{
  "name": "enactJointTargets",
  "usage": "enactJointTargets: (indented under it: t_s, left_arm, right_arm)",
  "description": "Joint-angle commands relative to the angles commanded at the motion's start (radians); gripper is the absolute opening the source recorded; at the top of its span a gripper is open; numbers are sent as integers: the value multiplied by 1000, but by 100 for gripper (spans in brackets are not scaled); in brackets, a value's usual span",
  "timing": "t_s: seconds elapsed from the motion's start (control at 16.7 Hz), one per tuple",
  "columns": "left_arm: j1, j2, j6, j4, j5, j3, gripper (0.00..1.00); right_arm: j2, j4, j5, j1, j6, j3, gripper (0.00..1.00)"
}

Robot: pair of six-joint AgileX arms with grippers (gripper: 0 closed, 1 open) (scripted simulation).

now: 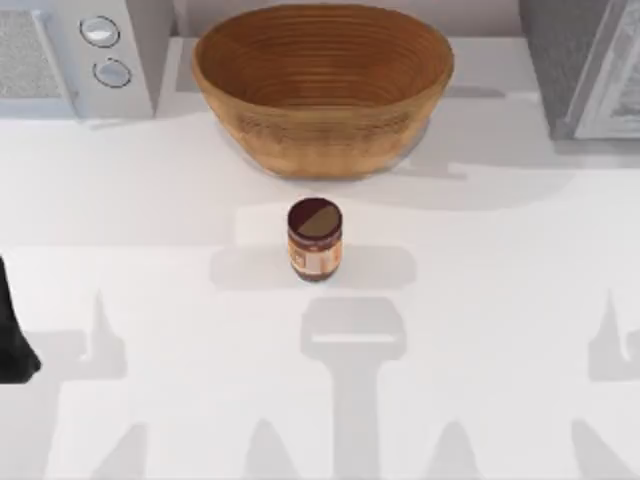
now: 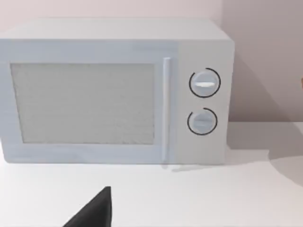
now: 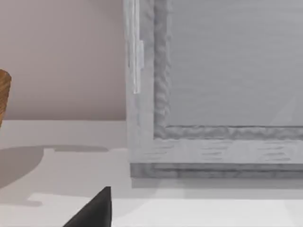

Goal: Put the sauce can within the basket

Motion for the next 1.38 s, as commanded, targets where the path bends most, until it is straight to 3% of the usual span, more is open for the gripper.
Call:
enactJointTargets:
  t_s: [0.24,0.54,0.96,1.38]
  left_arm:
    - [1,23,1,13,16,7,100]
    - [21,224,2,126,134,62,100]
    - [90,790,-39,428,391,222,100]
    - [108,1498,-95,842,721,466,100]
  right_arm:
    - [0,0,0,0,0,0,100]
    - [0,0,0,0,0,0,100]
    - [0,0,0,0,0,0,100]
    - [0,0,0,0,0,0,100]
